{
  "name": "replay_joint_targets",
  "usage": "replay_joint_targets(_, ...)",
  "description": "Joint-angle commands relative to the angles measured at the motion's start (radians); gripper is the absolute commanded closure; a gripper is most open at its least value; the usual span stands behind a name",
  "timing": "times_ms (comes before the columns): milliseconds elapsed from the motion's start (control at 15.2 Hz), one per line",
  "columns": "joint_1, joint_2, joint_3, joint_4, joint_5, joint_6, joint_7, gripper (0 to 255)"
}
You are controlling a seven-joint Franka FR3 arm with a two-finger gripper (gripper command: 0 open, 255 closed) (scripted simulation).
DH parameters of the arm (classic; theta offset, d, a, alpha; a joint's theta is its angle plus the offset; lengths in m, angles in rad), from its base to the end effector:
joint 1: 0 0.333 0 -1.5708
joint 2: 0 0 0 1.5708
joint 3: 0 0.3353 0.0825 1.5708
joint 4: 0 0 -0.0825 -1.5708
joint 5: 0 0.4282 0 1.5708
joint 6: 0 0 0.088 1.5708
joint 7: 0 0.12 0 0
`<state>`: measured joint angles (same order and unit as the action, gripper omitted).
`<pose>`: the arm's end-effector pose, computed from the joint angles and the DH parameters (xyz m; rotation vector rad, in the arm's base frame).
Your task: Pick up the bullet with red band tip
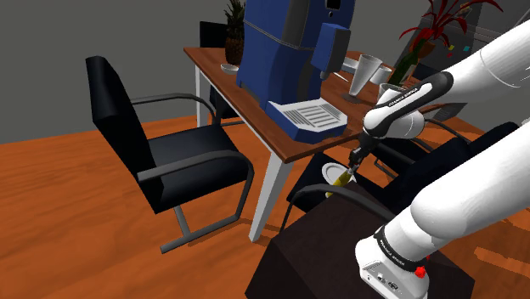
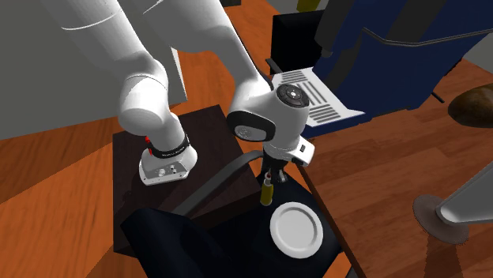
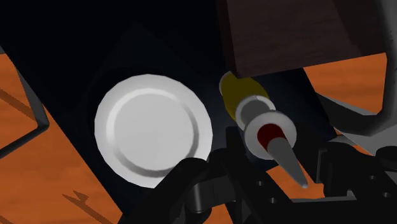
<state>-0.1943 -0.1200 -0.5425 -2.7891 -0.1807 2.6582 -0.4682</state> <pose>0.3009 -0.2552 0.2046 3.1335 -0.1623 -0.0474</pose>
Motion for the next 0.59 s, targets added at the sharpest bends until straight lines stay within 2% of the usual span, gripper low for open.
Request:
replay_joint_targets(0, -0.006, -0.019, 0.002, 0.002, -0.013, -0.02, 0.008, 255)
replay_joint_targets(528, -0.038, -0.16, 0.032, 0.023, -0.077, -0.176, 0.055, 255)
